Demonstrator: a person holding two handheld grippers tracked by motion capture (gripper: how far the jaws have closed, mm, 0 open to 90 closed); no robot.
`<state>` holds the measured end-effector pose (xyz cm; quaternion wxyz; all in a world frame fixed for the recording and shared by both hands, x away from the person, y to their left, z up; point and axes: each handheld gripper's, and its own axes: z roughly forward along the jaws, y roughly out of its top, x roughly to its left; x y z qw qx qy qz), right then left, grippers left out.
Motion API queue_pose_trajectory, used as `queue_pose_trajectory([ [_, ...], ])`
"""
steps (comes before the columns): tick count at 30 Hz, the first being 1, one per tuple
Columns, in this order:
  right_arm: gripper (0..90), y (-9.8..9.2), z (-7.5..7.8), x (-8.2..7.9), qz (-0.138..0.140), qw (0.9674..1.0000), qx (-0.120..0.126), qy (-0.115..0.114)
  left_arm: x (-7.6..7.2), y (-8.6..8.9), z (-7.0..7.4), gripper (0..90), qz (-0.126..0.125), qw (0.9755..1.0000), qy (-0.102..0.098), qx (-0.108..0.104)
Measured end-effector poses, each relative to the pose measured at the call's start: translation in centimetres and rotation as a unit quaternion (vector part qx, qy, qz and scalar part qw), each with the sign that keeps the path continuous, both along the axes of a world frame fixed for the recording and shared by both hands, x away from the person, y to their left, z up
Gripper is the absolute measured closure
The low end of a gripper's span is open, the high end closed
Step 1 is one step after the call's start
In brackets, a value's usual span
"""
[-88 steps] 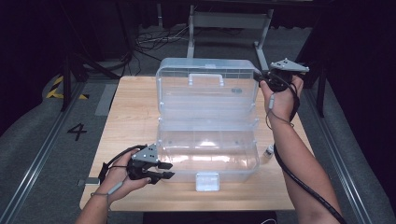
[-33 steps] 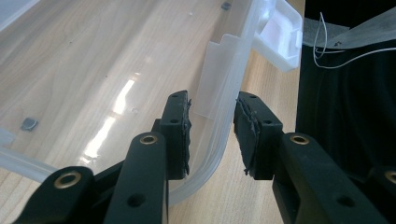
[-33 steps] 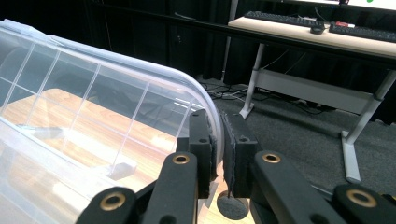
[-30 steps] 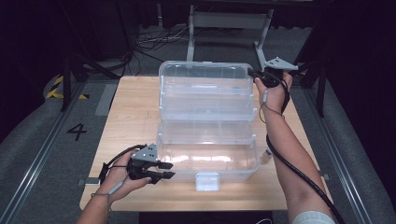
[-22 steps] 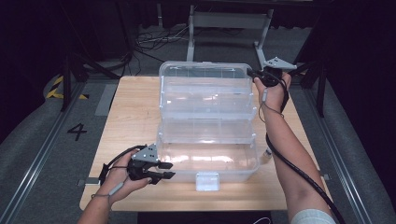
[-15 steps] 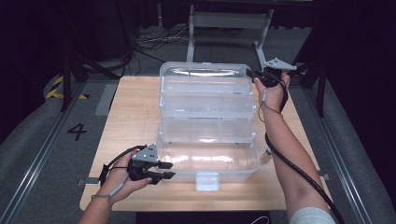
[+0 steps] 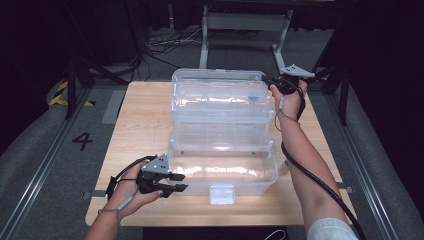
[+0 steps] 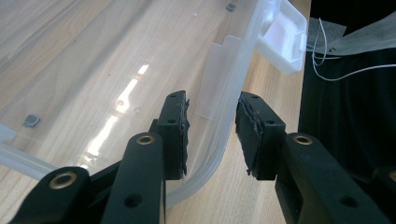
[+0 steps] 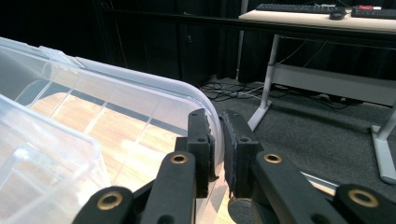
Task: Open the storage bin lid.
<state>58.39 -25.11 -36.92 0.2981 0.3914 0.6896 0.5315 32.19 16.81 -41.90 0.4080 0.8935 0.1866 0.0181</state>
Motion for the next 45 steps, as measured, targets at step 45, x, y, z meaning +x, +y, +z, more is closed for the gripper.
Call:
queue_pose_trajectory([
  [45, 86.1, 0.2, -3.6, 1.8, -0.021, 0.9993, -0.017, 0.025, 0.3, 0.1, -0.1, 64.8, -0.006, 0.9999, 0.008, -0.009],
])
